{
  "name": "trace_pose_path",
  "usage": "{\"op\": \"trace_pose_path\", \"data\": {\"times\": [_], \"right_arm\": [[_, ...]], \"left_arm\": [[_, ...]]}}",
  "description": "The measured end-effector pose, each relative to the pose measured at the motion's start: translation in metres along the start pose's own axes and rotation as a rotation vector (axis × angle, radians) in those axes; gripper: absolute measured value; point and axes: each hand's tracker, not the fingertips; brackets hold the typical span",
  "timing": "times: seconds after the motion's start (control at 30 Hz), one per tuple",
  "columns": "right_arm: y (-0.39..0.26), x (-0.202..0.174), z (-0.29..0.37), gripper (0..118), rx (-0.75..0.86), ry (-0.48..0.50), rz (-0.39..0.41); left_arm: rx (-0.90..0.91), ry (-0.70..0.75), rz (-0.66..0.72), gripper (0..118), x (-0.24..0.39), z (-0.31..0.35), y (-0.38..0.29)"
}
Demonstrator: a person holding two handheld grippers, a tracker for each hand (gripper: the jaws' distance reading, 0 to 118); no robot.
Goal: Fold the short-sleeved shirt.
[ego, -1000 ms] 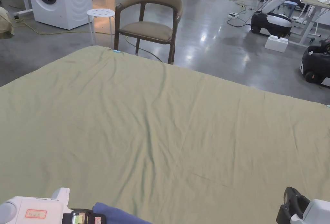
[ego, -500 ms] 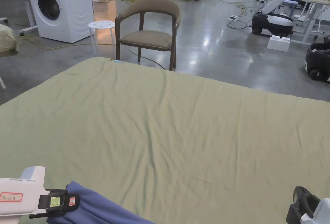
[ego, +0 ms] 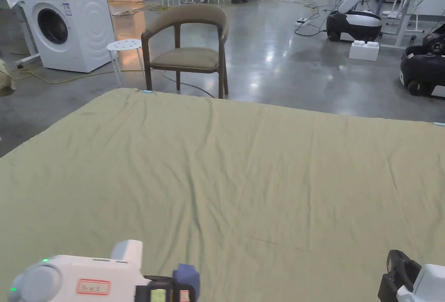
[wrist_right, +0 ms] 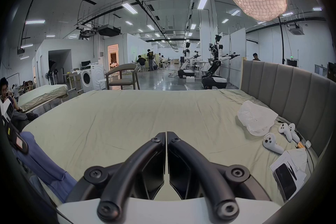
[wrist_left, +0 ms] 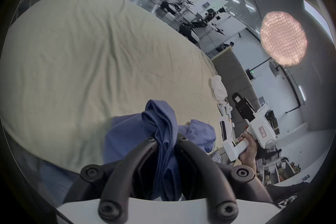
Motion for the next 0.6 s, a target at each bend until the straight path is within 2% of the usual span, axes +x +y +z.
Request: {"op": "trace_pose_path", "data": {"times": [0.13, 0.27, 0.47, 0.53, 0.6], "right_arm": [[-0.006, 0.012, 0.005, 0, -0.012, -0.021, -0.026], [-0.012, 0.024, 0.011, 0, -0.023, -0.049, -0.036], [-0.018, 0.039, 0.017, 0, -0.036, -0.086, -0.045], [-0.019, 0.041, 0.018, 0, -0.041, -0.091, -0.046], [-0.020, 0.043, 0.018, 0, -0.046, -0.096, -0.045]], "left_arm": [[-0.080, 0.021, -0.004, 11, 0.020, -0.062, -0.012], [-0.163, 0.111, -0.043, 11, 0.031, -0.120, -0.029], [-0.206, 0.237, -0.082, 12, 0.037, -0.172, -0.049], [-0.225, 0.253, -0.094, 18, 0.039, -0.179, -0.054], [-0.233, 0.249, -0.082, 30, 0.038, -0.181, -0.055]]}}
